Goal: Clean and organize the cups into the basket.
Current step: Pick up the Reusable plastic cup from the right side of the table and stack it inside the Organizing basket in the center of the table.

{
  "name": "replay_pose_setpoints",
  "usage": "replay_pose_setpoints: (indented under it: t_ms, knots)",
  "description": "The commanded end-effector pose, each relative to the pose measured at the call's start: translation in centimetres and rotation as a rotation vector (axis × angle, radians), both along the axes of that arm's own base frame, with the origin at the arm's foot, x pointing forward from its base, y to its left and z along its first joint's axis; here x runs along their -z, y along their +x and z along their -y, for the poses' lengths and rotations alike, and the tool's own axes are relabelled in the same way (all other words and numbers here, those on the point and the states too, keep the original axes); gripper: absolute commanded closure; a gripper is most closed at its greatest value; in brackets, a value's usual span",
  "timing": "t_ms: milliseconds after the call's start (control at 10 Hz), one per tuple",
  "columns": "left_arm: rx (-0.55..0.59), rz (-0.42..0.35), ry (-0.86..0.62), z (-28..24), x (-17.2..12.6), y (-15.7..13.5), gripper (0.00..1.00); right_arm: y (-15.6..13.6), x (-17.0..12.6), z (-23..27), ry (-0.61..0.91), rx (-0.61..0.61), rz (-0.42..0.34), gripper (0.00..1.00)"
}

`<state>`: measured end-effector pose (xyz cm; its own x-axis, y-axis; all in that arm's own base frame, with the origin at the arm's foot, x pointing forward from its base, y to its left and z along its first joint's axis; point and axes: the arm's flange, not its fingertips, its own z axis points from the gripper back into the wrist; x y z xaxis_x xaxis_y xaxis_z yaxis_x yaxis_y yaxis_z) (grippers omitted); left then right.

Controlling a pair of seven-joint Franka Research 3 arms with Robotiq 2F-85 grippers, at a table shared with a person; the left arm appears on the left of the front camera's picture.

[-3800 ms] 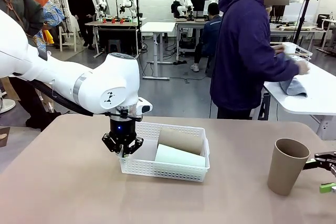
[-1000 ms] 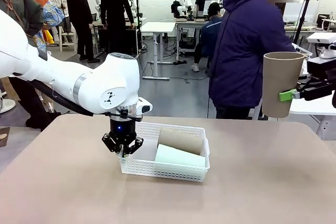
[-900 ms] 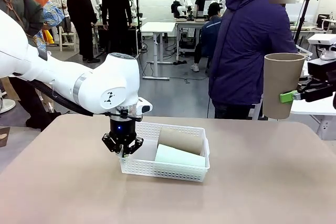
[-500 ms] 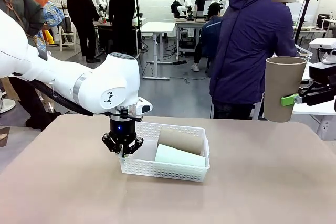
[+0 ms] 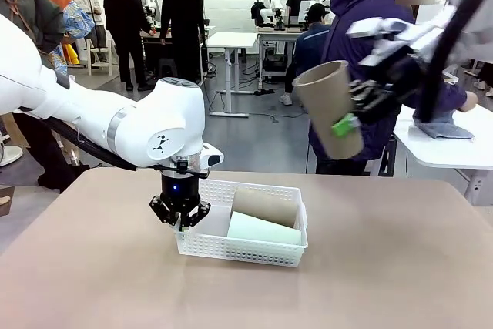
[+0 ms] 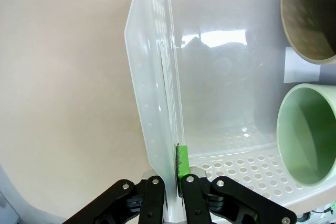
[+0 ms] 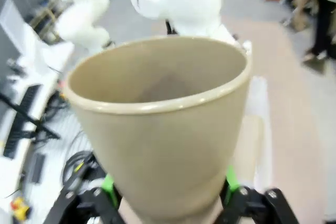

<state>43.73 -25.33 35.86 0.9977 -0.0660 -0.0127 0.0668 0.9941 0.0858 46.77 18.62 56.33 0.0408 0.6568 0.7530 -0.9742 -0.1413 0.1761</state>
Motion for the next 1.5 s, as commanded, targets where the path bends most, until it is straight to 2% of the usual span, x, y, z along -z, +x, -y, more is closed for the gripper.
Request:
replay_pose_setpoints:
  t_ms: [0, 300, 500, 700, 1000, 1400]
  knots:
    - [-0.002, 0.007, 0.016, 0.0, 0.2, -0.1, 1.0, 2.5, 2.1, -3.1, -0.174, -0.046, -0.054, 0.16]
    - [-0.002, 0.007, 0.016, 0.0, 0.2, -0.1, 1.0, 1.4, 7.3, -8.6, -0.373, -0.099, -0.047, 0.16]
    - [-0.002, 0.007, 0.016, 0.0, 0.2, -0.1, 1.0, 0.9, 9.5, -10.9, -0.452, -0.118, -0.029, 0.16]
    - [-0.002, 0.007, 0.016, 0.0, 0.2, -0.1, 1.0, 1.2, 10.8, -12.6, -0.457, -0.135, 0.002, 0.16]
    - [-0.002, 0.007, 0.016, 0.0, 0.2, -0.1, 1.0, 2.7, 14.1, -14.5, -0.474, -0.152, 0.01, 0.16]
    - [-0.002, 0.007, 0.016, 0.0, 0.2, -0.1, 1.0, 5.3, 16.2, -17.0, -0.485, -0.157, 0.041, 0.16]
